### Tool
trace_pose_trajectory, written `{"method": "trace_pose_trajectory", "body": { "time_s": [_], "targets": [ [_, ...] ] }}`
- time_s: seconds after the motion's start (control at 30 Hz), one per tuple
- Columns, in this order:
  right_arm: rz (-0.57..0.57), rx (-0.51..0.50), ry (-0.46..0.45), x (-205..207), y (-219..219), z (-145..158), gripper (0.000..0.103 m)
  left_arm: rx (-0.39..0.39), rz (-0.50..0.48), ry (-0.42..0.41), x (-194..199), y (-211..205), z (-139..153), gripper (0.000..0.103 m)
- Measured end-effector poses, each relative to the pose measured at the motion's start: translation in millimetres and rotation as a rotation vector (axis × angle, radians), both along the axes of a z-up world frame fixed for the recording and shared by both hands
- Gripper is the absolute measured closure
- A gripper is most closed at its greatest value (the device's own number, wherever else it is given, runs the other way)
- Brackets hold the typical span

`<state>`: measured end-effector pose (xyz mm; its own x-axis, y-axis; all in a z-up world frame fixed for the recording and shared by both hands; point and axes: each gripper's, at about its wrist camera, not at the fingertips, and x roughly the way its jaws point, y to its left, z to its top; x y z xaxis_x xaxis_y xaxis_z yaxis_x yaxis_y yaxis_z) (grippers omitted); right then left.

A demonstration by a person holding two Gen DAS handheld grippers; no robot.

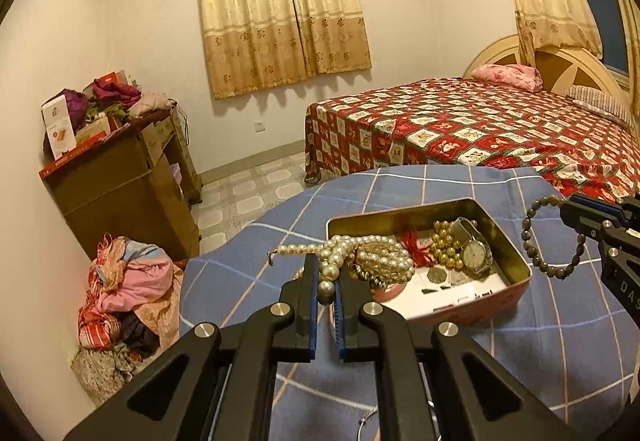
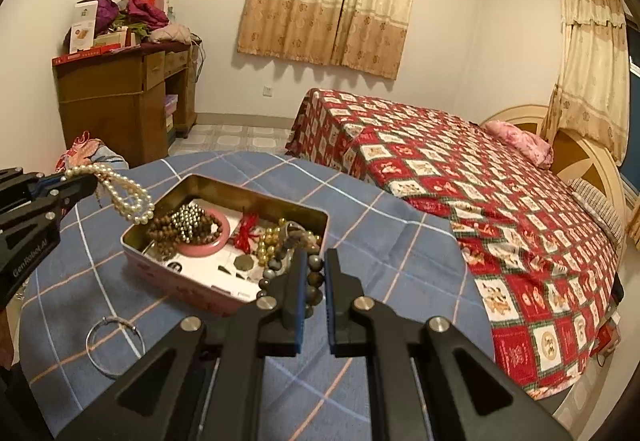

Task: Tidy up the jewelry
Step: 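Carry the pearl necklace and bead bracelet with both tools over the tin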

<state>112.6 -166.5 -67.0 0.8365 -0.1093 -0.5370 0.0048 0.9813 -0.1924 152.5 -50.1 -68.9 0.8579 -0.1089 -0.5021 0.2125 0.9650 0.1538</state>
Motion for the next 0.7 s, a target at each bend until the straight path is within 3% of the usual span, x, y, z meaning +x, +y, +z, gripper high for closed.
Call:
{"method": "trace_pose_trajectory", "body": {
  "time_s": [0.7],
  "targets": [
    [0.003, 0.038, 0.001, 54, 1, 4, 0.093, 0.058, -0.024, 0.005, 53, -33, 3, 0.097]
  ]
}}
